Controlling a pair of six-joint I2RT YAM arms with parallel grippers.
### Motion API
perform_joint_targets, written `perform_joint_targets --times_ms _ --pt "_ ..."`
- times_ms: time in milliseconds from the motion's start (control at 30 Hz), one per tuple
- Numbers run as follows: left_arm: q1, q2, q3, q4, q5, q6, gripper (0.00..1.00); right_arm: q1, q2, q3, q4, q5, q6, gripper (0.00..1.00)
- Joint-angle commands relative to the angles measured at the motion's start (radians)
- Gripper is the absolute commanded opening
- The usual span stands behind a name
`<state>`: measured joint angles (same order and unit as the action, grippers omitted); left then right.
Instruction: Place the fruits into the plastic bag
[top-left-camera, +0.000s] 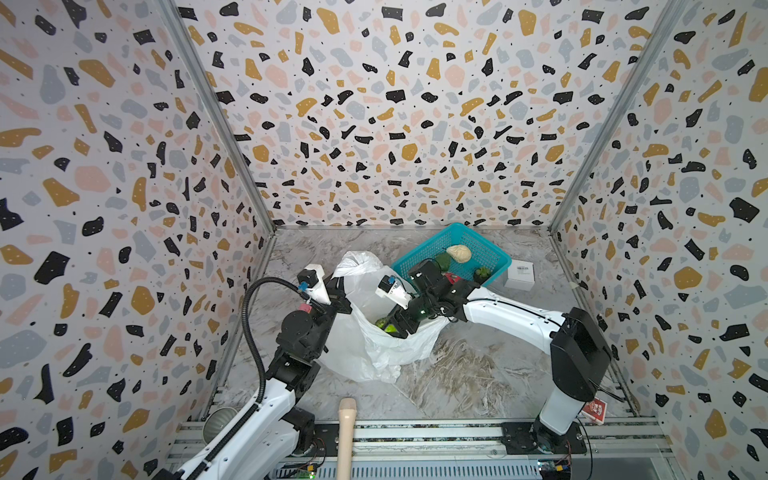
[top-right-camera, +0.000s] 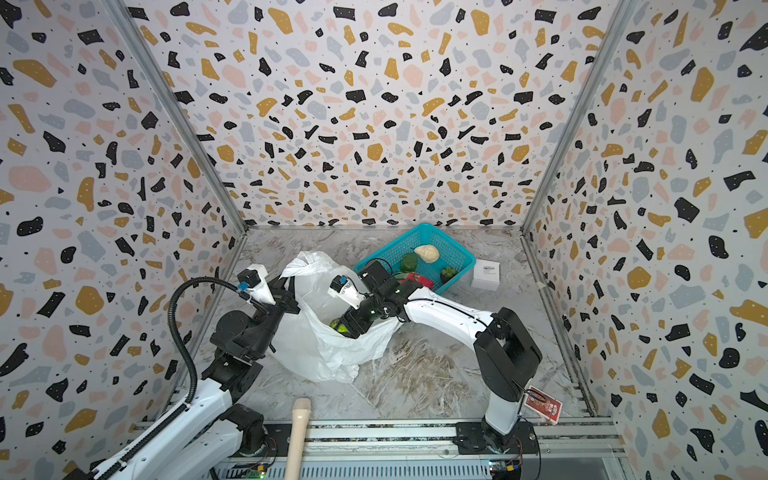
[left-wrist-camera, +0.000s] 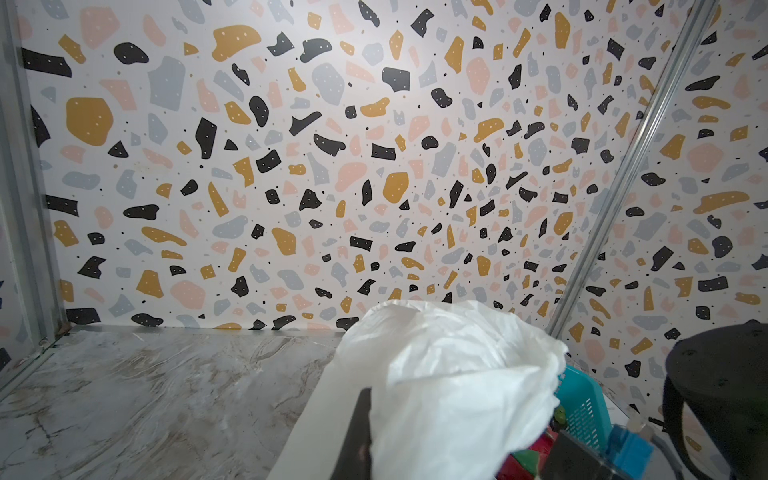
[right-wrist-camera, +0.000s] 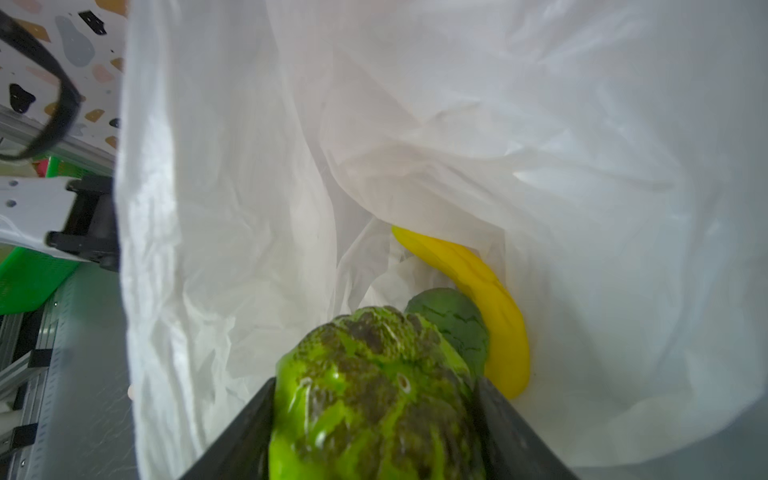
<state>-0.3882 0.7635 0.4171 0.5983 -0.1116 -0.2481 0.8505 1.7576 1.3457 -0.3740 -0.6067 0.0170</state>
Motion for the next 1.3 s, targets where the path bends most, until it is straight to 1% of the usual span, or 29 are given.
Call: perform_joint_targets --times_ms 0,33,67,233,367,533,733,867,1000,1067,1133,1267 --pt "0.004 -0.013 0.013 0.039 0.010 -0.005 0.00 -0.005 0.004 0.016 -0.115 -0.004 -0.040 0.54" --pt "0.003 -0.013 0.014 0.039 0.010 -0.004 0.00 -0.003 0.006 0.011 -0.122 0.008 -0.037 0.63" --pt "0.004 -0.010 0.014 0.040 0.010 -0.003 0.00 -0.001 0.005 0.007 -0.124 0.027 -0.031 0.70" --pt "0.003 -0.004 0.016 0.042 0.013 -0.004 0.00 0.001 -0.016 0.008 -0.121 0.101 -0.019 0.85" --pt "0.004 -0.007 0.015 0.038 0.013 -0.006 0.00 -0.001 -0.044 0.028 -0.111 0.151 -0.017 0.91" --pt "0.004 -0.009 0.014 0.034 0.013 -0.005 0.00 -0.010 -0.092 0.046 -0.073 0.198 0.000 0.91" --pt "0.003 -0.010 0.010 0.035 0.013 -0.008 0.00 -0.070 -0.159 0.041 -0.003 0.228 0.052 0.91" --pt "0.004 -0.013 0.009 0.037 0.013 -0.008 0.00 -0.090 -0.180 0.018 -0.010 0.265 0.069 0.90" --pt "0.004 -0.015 0.009 0.036 0.008 -0.002 0.00 -0.092 -0.241 -0.062 -0.028 0.341 0.127 0.90" --pt "0.004 -0.018 0.009 0.037 0.010 -0.002 0.00 -0.099 -0.306 -0.124 -0.034 0.391 0.160 0.90" --pt "0.003 -0.018 0.008 0.035 0.013 0.003 0.00 -0.124 -0.376 -0.203 -0.040 0.455 0.225 0.90" --pt "0.004 -0.015 0.009 0.039 0.013 0.011 0.00 -0.222 -0.522 -0.368 -0.025 0.438 0.357 0.88"
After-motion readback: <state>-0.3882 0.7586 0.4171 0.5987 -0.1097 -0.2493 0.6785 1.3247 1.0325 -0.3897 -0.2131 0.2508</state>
